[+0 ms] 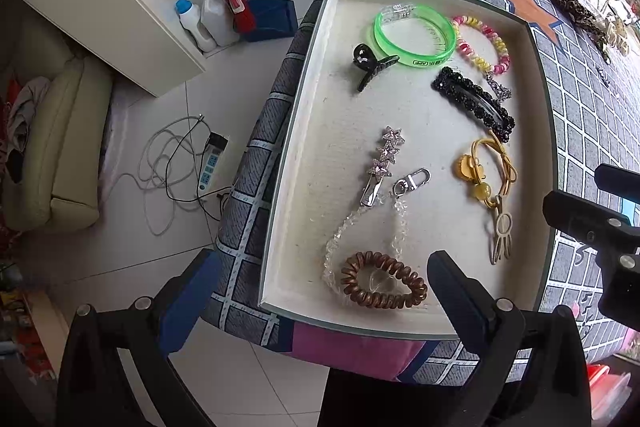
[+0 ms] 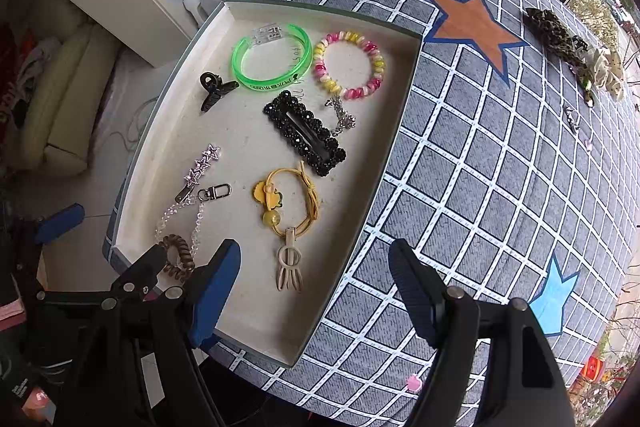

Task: Organize jewelry

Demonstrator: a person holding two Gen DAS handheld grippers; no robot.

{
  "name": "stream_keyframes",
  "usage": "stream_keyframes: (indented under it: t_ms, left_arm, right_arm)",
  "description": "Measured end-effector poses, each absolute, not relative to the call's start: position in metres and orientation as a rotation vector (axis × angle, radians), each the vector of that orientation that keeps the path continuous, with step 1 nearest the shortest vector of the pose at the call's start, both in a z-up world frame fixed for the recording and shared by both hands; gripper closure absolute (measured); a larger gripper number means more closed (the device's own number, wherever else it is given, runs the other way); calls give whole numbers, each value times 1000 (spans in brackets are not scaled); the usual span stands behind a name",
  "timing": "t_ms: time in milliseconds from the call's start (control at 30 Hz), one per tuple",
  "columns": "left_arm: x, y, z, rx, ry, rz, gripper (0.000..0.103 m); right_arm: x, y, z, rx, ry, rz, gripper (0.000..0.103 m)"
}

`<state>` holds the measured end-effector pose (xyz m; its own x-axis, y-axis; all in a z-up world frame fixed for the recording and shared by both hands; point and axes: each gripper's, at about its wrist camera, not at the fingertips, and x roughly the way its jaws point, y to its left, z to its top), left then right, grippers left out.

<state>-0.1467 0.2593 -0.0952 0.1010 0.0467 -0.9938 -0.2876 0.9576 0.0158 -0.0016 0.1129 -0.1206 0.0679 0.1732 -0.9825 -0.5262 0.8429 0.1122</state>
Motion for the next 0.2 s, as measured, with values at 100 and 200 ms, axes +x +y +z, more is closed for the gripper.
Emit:
stream_keyframes:
  t_ms: [100, 200]
  left_arm:
    - [-147, 257, -96, -183, 1442, 247, 0]
    - [-147, 254, -96, -166, 1446, 244, 0]
  right_arm:
    - [-1, 112, -121, -302, 1412, 540, 24]
    - [0, 112, -122, -298, 1413, 540, 24]
